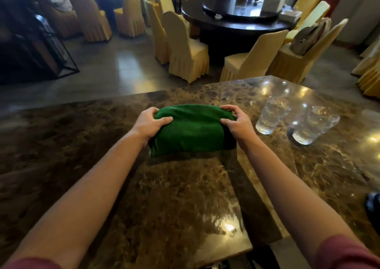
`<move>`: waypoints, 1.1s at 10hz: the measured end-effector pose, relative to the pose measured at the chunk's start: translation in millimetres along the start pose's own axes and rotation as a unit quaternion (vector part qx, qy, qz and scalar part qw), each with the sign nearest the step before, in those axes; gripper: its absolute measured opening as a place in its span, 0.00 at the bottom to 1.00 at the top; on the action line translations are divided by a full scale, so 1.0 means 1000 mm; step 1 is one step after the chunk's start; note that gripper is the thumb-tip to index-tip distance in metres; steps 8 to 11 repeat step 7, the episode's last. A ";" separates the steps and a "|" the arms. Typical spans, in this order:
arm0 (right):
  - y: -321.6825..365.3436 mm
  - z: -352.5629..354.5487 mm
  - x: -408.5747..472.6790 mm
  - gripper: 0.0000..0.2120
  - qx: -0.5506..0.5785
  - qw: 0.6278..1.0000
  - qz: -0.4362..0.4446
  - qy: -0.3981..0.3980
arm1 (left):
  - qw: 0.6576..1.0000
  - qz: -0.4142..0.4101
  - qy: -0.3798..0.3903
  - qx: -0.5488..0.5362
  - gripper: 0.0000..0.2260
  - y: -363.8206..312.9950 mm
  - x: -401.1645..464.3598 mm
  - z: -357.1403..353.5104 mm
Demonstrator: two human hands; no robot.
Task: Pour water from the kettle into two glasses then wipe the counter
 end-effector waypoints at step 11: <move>-0.064 -0.080 0.015 0.34 -0.502 0.822 0.118 0.241 | 0.859 -0.041 -0.017 0.510 0.35 0.060 0.011 -0.076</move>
Point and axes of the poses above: each hand's wrist, its own x-axis towards the middle knuckle, its own z-axis out of the back of the hand, y = z × x, the point moved 5 cm from there along x, towards the middle knuckle, and after that the axes turned 9 degrees about z, right-handed, at the moved point
